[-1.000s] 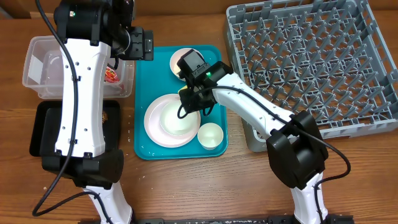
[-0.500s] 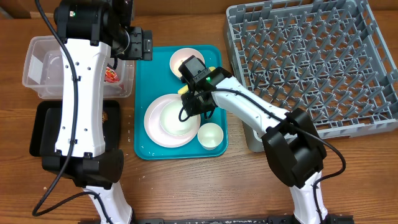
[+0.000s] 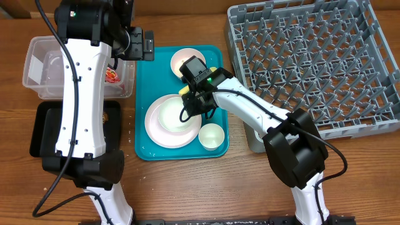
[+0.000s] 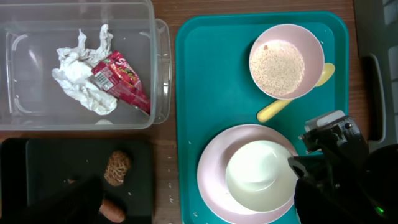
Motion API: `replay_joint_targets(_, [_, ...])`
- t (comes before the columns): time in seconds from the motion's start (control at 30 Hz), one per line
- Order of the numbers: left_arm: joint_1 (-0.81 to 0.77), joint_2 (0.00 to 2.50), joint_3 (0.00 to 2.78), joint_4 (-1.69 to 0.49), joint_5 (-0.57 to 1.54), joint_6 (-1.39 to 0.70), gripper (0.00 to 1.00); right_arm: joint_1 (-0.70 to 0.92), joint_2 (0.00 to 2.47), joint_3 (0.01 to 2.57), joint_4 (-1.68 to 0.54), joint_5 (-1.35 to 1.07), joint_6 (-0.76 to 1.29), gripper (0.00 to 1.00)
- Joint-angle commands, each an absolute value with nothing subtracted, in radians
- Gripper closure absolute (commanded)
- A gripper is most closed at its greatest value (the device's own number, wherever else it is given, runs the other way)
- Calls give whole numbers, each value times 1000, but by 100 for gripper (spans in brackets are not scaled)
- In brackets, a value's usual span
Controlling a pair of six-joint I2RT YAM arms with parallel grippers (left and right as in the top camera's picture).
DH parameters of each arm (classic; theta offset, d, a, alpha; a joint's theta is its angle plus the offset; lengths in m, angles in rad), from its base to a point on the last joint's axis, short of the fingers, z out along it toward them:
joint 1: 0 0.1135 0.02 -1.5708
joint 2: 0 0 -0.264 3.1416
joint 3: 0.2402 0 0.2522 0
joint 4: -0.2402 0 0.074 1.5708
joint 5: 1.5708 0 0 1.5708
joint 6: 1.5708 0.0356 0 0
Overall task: Sort waste into correct bins and load items into the dishwasher
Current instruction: 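Grasp the rim of the white bowl on the plate with the right gripper, then carry the white bowl right and lower it into the gray rack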
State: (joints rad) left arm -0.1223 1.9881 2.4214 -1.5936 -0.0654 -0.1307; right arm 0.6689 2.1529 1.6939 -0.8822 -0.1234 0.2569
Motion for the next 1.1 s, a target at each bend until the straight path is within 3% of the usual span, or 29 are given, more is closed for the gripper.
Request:
replay_joint_targets(0.0, [-115,1983,2423,-1592,-89,-127,0,660,2138,1727,-889,-124,254,96])
replay_joint_targets(0.23, [-115,1983,2423,-1593,-106,-128,1,600,2009,1899,-1057,26,262,96])
replay_joint_targets(0.53, [-118,1983,2423,-1592,-96,-127,0,458,1876,1956,-1077,603,318,96])
replay_joint_targets(0.77, [-118,1983,2423,-1592,-96,-127,0,405,1928,1938,-822,946,244,96])
replay_joint_targets(1.07, [-118,1983,2423,-1592,-96,-127,0,397,2132,1938,-315,1106,-222,96])
